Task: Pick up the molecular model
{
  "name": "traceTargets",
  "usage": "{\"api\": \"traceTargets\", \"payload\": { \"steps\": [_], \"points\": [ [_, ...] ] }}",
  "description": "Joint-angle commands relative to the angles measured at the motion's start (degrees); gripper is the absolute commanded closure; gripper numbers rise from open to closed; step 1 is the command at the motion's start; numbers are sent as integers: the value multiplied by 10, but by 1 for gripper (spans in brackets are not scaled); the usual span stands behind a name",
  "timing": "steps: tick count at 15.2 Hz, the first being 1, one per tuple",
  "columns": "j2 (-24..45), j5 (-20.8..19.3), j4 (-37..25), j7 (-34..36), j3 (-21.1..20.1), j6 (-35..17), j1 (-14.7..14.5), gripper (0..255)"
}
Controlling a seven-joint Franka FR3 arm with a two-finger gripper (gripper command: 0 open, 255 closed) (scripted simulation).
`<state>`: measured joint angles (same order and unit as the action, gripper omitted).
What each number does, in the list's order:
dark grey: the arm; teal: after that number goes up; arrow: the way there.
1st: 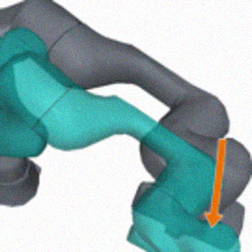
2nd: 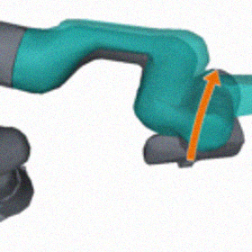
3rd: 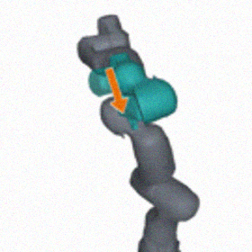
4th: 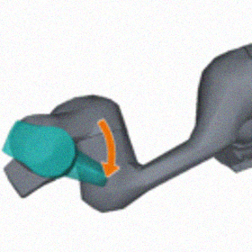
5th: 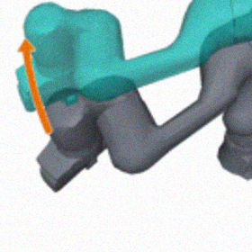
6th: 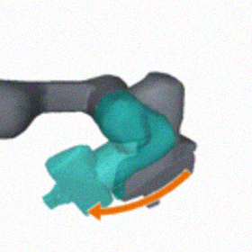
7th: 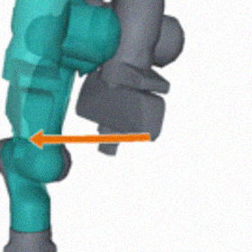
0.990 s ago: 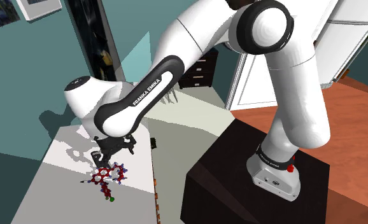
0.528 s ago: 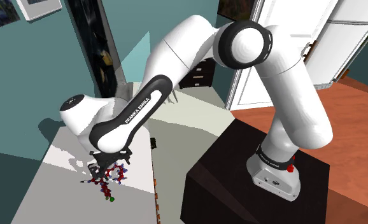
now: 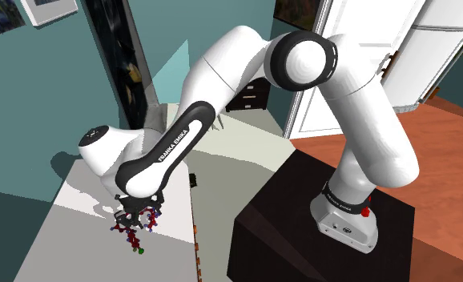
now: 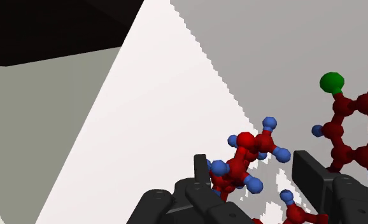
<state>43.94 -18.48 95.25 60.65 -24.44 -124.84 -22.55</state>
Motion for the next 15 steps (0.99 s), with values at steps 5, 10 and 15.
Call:
{"api": "traceTargets", "payload": {
  "steps": [5,10,15],
  "points": [
    [0,0,1,0,0,-1,0,255],
    [-20,8,2,-4,-7,18,5,255],
    [-46,18,3,-8,-15,42,11,255]
  ]
}}
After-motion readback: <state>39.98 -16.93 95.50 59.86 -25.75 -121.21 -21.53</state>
